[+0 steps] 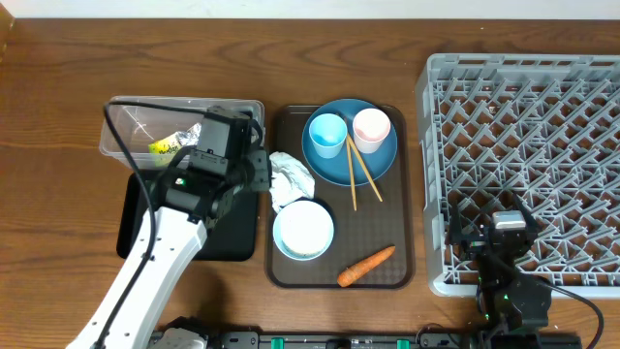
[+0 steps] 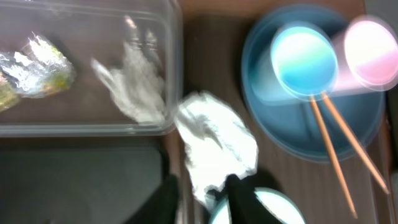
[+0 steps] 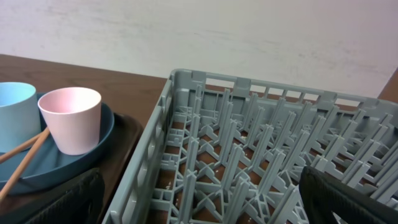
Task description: Sort waste into correct bins and load items into the dishwasher rack
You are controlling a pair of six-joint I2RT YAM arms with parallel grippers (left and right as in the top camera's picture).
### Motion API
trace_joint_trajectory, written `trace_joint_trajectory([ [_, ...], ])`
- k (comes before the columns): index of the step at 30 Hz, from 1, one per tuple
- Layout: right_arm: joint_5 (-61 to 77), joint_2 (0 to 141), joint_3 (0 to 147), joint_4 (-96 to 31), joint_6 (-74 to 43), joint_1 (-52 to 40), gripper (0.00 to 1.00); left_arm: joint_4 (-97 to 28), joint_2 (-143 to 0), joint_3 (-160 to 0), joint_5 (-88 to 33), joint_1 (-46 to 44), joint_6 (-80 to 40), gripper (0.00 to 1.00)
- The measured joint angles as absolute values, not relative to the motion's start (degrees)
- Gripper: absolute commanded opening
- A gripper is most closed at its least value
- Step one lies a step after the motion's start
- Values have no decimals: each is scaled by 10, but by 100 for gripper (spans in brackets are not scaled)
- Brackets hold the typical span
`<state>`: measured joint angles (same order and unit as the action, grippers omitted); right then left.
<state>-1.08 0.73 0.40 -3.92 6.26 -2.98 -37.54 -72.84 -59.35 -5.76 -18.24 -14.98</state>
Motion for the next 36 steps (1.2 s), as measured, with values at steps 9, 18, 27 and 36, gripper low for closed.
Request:
trace_joint_trajectory([
  [9,-11,7,4,-39,63,-30,99,-367,-809,-588,-104,-201,-153,92],
  [18,-11,7,4,-39,63,-30,99,-357,-876,-587,-106,-203,-162,91],
  [27,-11,7,4,-39,63,-30,99,-338,-905,-587,-96,-240,-166,85],
  [36,-11,7,4,-39,63,-30,99,-332,-906,-587,-20,-284,-173,81],
])
